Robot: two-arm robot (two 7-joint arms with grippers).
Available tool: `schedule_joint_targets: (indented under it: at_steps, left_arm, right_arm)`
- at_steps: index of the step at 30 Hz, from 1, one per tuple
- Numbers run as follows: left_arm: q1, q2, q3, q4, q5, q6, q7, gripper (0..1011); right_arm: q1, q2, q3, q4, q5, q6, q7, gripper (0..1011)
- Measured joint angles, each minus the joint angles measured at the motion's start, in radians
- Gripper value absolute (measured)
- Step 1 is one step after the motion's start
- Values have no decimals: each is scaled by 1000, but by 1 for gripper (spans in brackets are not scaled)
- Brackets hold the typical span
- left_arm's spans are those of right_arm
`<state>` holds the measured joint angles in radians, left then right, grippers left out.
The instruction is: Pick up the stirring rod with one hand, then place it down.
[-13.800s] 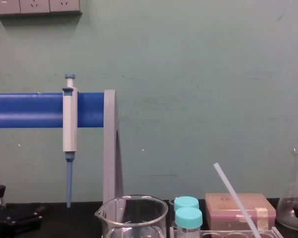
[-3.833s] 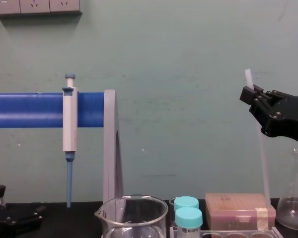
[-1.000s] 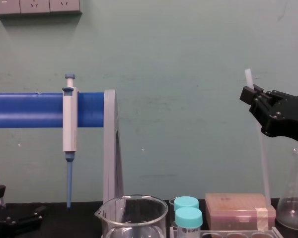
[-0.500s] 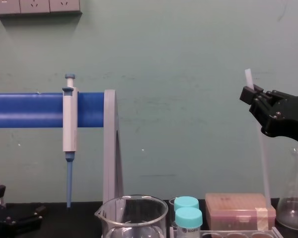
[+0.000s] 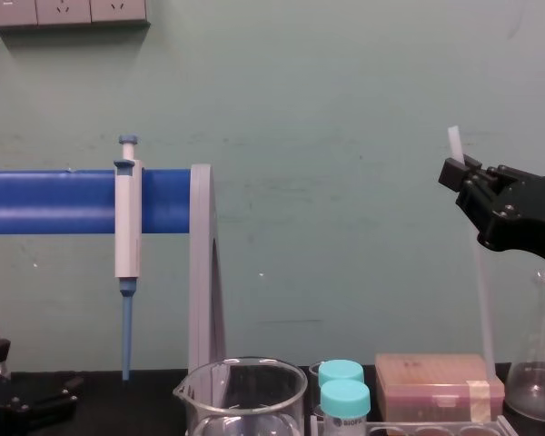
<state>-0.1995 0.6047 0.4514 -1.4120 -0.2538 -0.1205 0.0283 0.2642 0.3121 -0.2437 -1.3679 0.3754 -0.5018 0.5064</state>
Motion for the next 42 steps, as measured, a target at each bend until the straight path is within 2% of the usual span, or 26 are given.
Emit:
schedule_joint_targets:
  at_steps: [15,22,29,42]
  left_arm:
    - [0,0,0,0,0,0,0,1000]
    - [0,0,0,0,0,0,0,1000]
    - [0,0,0,0,0,0,0,1000]
    - [0,0,0,0,0,0,0,1000]
  right_arm:
    - [-8,-7,19,-7,20,-10,44,70]
    - [-22,-3,21,-32,41,26,56,70]
    - [-36,4,5,-51,74,69,78,70]
    - [-68,18,-8,-98,88,122,57,70]
